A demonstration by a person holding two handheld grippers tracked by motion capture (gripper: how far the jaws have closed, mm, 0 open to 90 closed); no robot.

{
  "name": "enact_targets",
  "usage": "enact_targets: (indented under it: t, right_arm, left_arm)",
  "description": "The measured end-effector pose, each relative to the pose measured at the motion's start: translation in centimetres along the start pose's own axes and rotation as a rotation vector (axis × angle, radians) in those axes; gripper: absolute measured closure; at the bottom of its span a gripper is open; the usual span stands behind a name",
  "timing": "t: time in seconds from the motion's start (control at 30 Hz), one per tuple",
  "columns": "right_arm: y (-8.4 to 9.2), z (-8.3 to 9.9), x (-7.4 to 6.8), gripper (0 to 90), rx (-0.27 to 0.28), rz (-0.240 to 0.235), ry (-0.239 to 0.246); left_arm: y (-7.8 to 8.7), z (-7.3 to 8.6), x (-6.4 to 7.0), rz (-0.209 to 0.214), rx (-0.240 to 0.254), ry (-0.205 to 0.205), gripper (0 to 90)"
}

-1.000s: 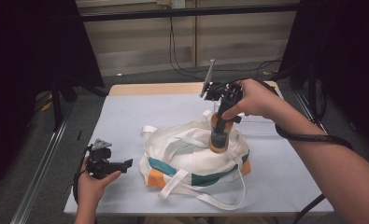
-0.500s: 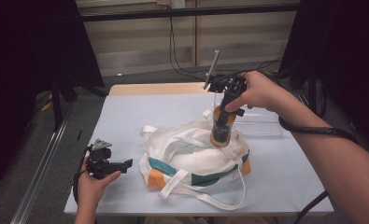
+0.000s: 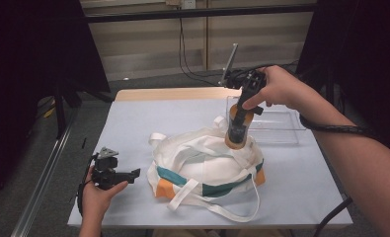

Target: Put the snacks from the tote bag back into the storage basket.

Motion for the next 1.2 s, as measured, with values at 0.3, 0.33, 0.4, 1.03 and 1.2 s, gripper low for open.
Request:
enact_targets:
  t: [0.3, 0.33, 0.4, 1.03, 1.2]
  right_arm:
    - [0.8, 0.2, 1.0, 30.4, -0.001, -0.003, -0.014]
    - [0.8, 0.3, 1.1, 30.4, 0.003, -0.002, -0.018]
    - [1.0, 0.3, 1.4, 30.4, 0.002, 0.0, -0.019]
    - [1.2, 0.5, 3.4, 30.4, -0.011, 0.015, -0.039]
    - [1.0, 0.4, 3.9, 30.4, -0.019, 0.021, -0.033]
  left_arm:
    - [-0.1, 0.0, 0.0, -0.005, 0.002, 0.007, 5.8]
    - [-0.1, 0.0, 0.0, -0.006, 0.002, 0.007, 5.8]
    - [-0.1, 0.0, 0.0, -0.007, -0.005, -0.001, 5.8]
    - [-0.1, 0.1, 0.0, -0.005, -0.012, -0.006, 5.8]
    - [-0.1, 0.1, -0.1, -0.003, -0.013, -0.006, 5.8]
Point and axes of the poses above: each handheld gripper's, and its own axes: y roughly backward along the jaws, z roughly out of its underside, x roughly to its right, the point moved 2 cm from there along -y, roughly forward along the jaws, and after that the axes turned 15 degrees about -x, right-handed, at the moved point
